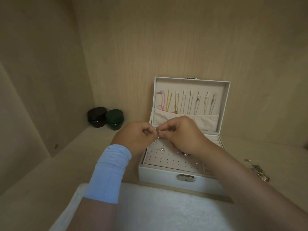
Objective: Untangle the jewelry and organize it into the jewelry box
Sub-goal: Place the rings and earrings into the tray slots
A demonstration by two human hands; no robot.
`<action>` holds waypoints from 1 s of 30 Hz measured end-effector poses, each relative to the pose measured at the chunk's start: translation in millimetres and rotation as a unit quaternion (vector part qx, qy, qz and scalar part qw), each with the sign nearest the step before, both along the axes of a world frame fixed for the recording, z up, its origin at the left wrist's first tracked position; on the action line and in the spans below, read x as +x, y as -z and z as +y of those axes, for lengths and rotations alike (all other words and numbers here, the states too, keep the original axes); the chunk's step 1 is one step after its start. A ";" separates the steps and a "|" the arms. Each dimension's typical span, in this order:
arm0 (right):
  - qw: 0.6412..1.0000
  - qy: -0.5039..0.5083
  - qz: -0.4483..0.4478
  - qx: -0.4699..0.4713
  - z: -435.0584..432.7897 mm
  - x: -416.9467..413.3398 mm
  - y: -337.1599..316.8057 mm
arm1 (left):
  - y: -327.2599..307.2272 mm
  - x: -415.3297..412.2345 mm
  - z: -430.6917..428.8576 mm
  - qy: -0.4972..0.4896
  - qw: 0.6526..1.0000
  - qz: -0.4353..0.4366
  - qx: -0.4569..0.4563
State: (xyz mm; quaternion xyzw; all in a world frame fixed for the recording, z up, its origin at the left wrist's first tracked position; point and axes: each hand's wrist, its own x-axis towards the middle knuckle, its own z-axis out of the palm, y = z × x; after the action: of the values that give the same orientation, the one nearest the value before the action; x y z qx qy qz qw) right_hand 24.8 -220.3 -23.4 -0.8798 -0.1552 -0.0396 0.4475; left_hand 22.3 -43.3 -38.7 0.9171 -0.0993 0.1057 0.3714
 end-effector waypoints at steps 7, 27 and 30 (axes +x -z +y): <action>0.948 -0.010 -0.162 -0.272 14.2 8.4 3.1 | -0.1 2.7 18.3 -0.025 1.000 0.009 -0.006; 0.968 -0.032 -0.089 -0.231 13.3 8.7 -5.9 | 1.8 -1.8 9.8 0.016 0.999 0.043 0.001; 0.983 -0.031 -0.076 -0.164 2.0 8.5 -6.6 | 0.9 -3.0 7.0 0.015 0.999 0.034 0.034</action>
State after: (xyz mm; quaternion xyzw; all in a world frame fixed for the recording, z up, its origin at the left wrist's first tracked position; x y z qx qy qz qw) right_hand 33.2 -218.3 -16.7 -0.9303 -0.2207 -0.0665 0.2854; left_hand 19.4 -36.3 -39.6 0.9306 -0.1034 0.0655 0.3451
